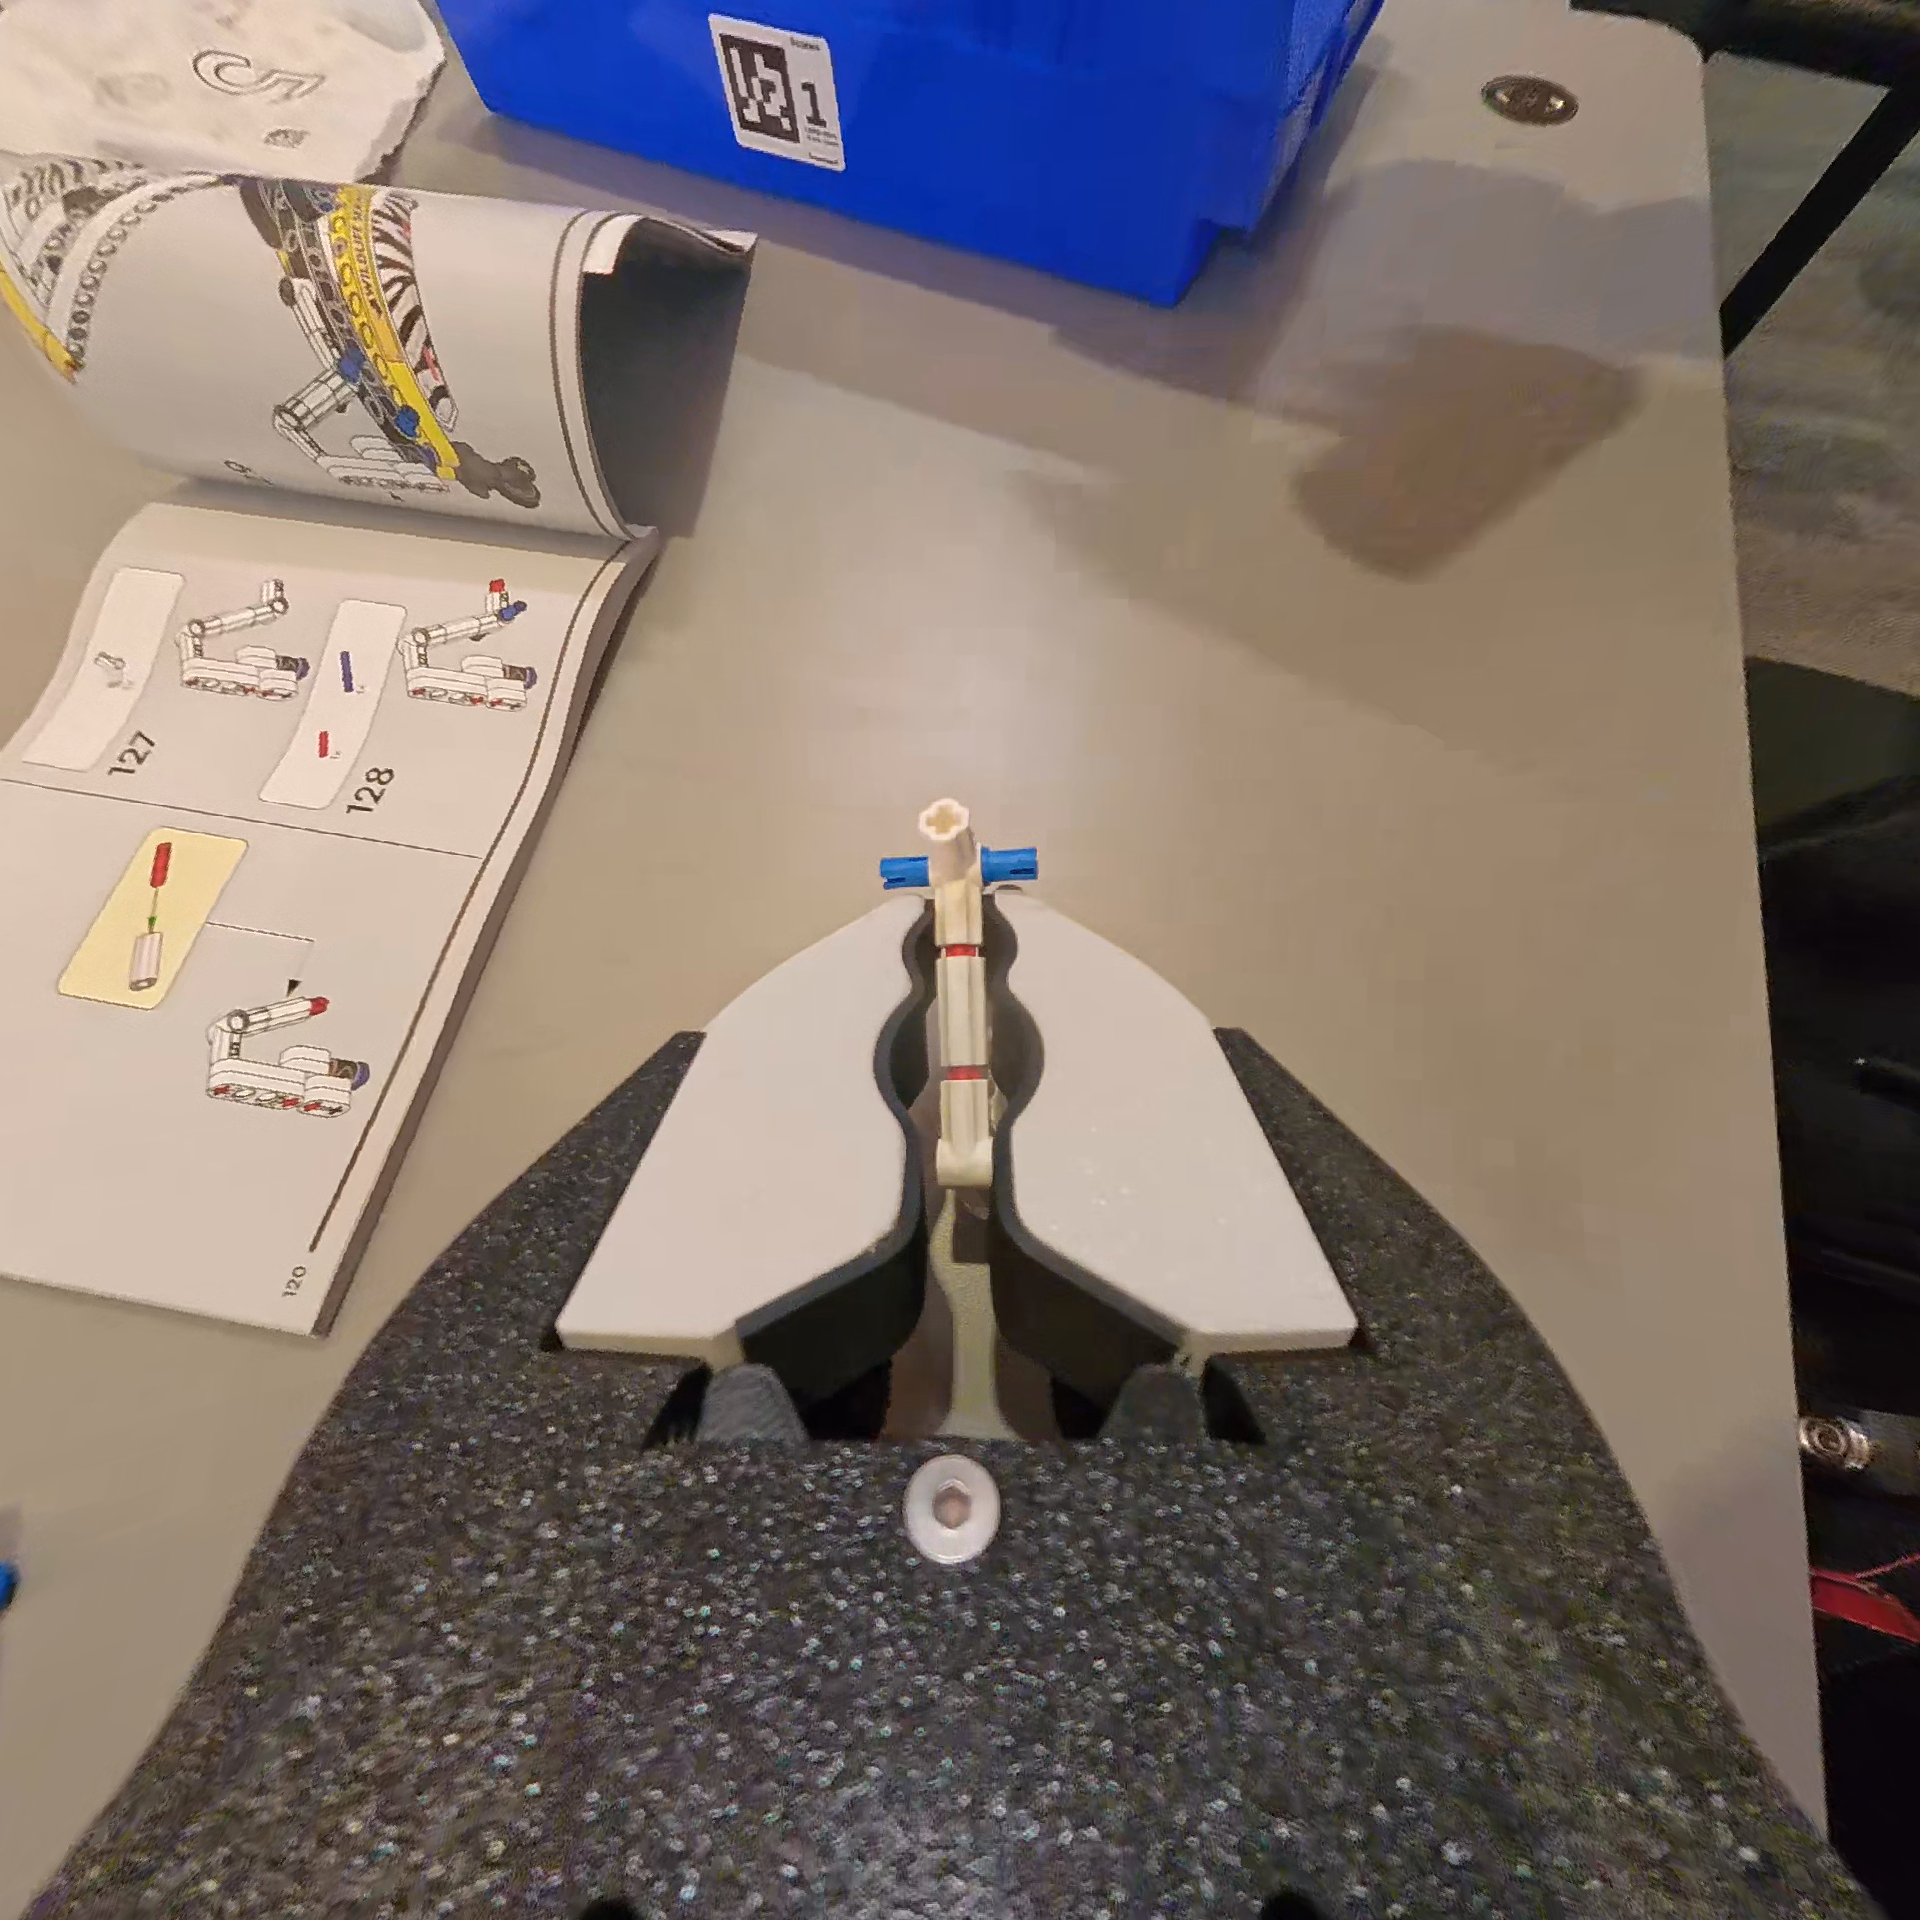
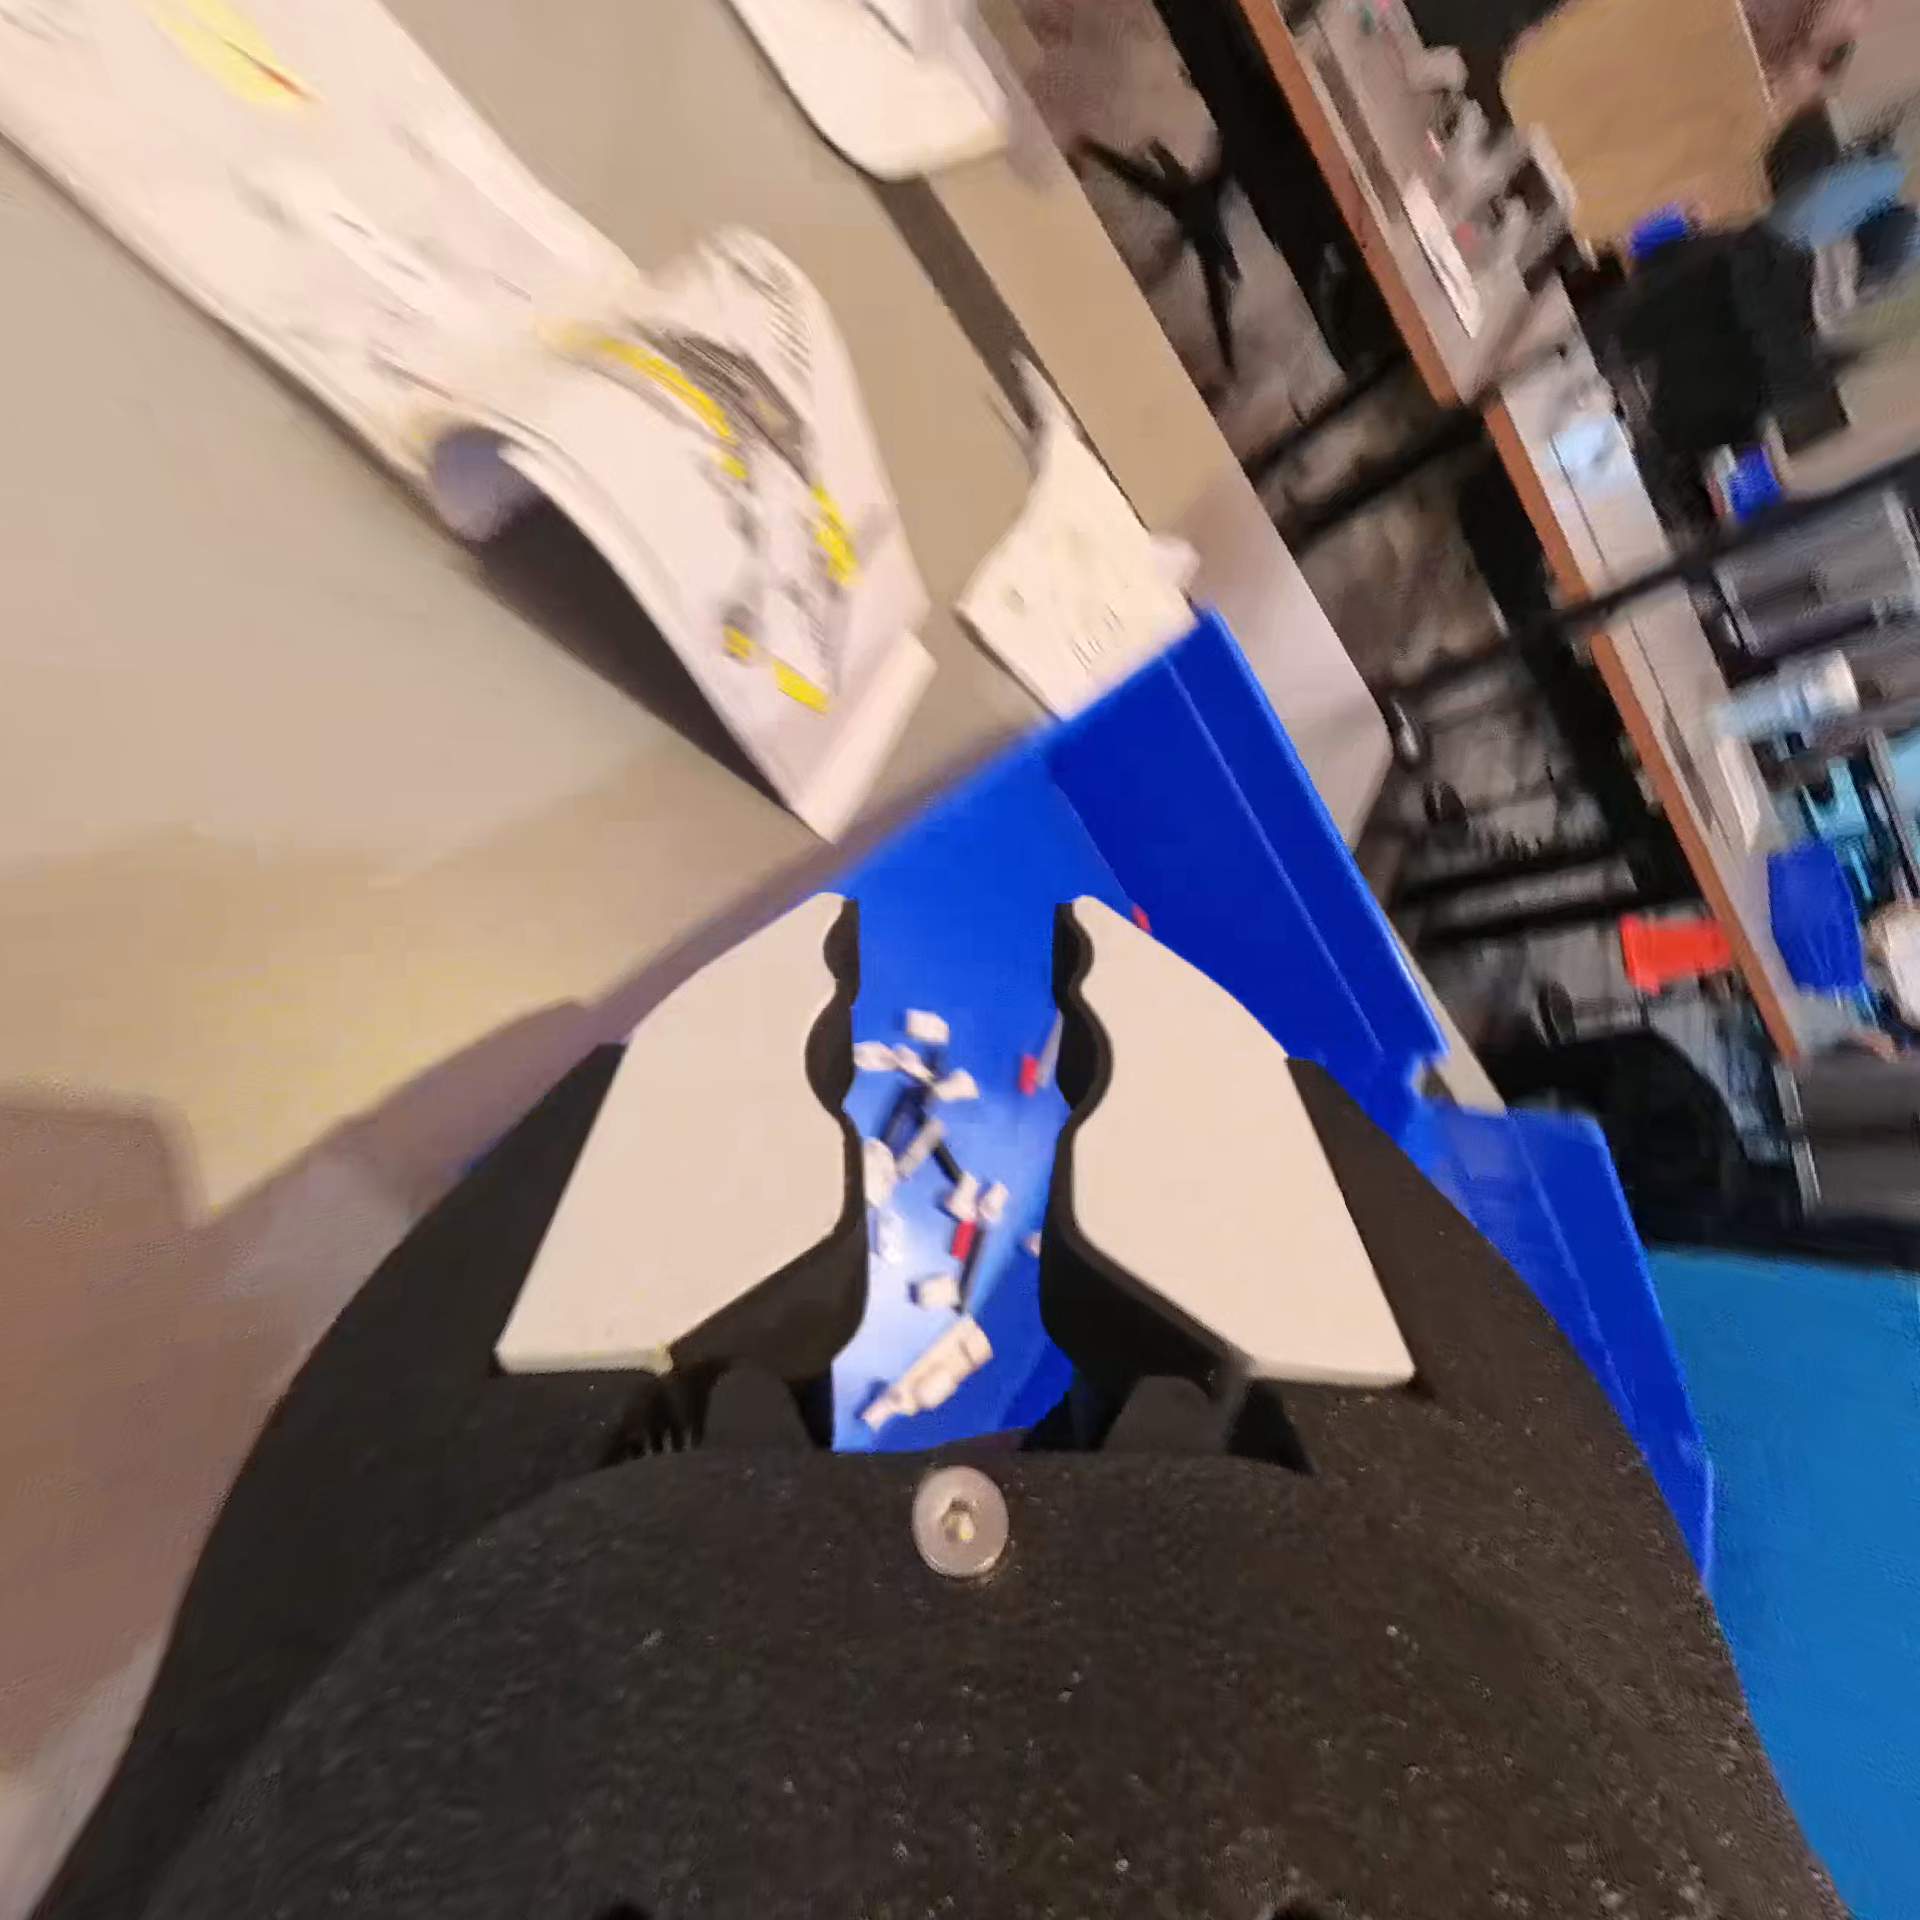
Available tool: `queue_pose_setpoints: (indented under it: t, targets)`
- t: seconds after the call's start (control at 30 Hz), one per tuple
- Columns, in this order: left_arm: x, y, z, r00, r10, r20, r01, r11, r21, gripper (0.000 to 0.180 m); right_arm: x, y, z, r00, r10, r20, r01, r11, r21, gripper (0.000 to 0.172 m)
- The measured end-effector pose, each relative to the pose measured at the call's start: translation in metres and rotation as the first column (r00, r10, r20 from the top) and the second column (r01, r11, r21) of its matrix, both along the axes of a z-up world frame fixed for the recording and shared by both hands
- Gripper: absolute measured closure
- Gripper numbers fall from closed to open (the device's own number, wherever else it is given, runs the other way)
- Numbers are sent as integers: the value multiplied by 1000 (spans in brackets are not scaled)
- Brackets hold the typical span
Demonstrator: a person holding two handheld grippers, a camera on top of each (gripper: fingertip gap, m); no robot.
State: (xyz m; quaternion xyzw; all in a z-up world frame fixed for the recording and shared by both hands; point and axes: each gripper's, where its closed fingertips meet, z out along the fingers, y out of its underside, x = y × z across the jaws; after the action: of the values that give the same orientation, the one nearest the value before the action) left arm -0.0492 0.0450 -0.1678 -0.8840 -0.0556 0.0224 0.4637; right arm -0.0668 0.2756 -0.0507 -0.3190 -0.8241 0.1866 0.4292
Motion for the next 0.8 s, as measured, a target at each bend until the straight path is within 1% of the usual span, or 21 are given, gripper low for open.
queue_pose_setpoints:
  t: [0.03,0.1,0.17,0.23,0.3,0.37,0.43,0.5,0.67,0.73,0.8]
  targets:
    - [0,0,0,1000,-4,12,4,1000,4,173,5,-26,-1,997,77,11,-77,997,3,137]
    - [2,1,0,999,-13,32,13,1000,15,173,15,-76,-13,972,232,50,-232,973,-4,138]
    - [3,1,2,999,-23,44,22,999,29,173,24,-124,-32,922,376,91,-372,927,-56,138]
    - [5,1,5,998,-40,39,38,998,45,173,30,-164,-54,855,505,118,-495,862,-110,138]
    - [5,1,7,999,-53,-7,54,998,44,173,32,-194,-74,794,596,119,-579,801,-149,138]
    - [4,-1,7,996,-60,-62,62,998,28,173,31,-217,-85,757,646,96,-621,757,-202,138]
    - [4,-1,6,994,-63,-85,65,998,17,173,30,-233,-87,732,680,46,-650,717,-251,138]
    - [4,-2,6,994,-63,-84,65,998,13,173,29,-240,-85,719,695,11,-666,693,-276,139]
    - [0,-3,8,996,-39,-83,41,999,26,173,21,-242,-88,734,679,-3,-649,700,-299,142]
    - [-4,-3,9,992,-16,-122,19,1000,22,173,19,-243,-92,746,666,5,-631,709,-315,142]
    - [-9,-4,10,981,4,-195,-3,1000,8,173,16,-243,-95,766,643,12,-600,722,-345,144]
